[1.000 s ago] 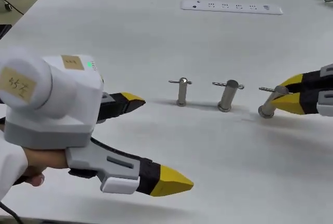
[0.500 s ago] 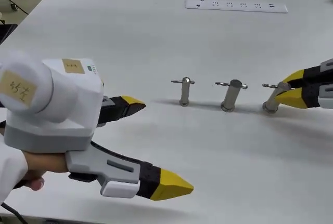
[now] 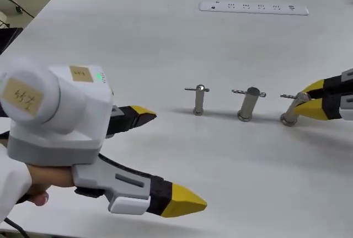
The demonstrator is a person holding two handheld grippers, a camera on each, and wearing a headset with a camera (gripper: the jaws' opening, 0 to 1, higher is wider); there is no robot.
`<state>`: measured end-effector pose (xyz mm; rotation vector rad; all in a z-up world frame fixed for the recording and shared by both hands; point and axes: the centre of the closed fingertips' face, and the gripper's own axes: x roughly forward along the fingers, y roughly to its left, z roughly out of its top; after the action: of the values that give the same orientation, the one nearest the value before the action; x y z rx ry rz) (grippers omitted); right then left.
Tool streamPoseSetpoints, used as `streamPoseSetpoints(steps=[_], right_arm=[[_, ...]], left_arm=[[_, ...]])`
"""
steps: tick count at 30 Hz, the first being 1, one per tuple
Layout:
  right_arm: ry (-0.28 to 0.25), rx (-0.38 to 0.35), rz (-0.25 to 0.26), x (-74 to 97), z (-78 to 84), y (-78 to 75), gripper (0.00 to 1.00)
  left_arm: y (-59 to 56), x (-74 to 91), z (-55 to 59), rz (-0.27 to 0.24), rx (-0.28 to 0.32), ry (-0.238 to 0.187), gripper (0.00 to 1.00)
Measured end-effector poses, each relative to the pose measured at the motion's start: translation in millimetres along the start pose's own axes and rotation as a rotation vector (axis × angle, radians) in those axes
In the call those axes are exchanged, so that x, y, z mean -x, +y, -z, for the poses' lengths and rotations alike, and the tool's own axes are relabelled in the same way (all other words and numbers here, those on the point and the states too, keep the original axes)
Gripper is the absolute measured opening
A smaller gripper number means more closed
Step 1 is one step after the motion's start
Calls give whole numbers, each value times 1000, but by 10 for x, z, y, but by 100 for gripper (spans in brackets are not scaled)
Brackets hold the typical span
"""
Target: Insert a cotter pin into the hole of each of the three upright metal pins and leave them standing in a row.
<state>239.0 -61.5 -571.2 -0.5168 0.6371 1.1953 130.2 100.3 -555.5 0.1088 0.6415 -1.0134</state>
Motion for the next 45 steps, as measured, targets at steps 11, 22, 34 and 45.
streamPoseSetpoints(steps=[11,22,34,45], right_arm=[[-17,-16,-21,-2,-4,0,8],[-60,-49,16,13,-41,-57,20],[-161,-132,108,371,-357,141,60],[-252,-280,177,609,-401,421,70]], left_arm=[[-8,-22,10,2,5,11,95],[-6,6,-37,-5,19,-11,95],[60,68,-243,-71,57,-102,95],[148,221,-365,-139,152,-219,93]])
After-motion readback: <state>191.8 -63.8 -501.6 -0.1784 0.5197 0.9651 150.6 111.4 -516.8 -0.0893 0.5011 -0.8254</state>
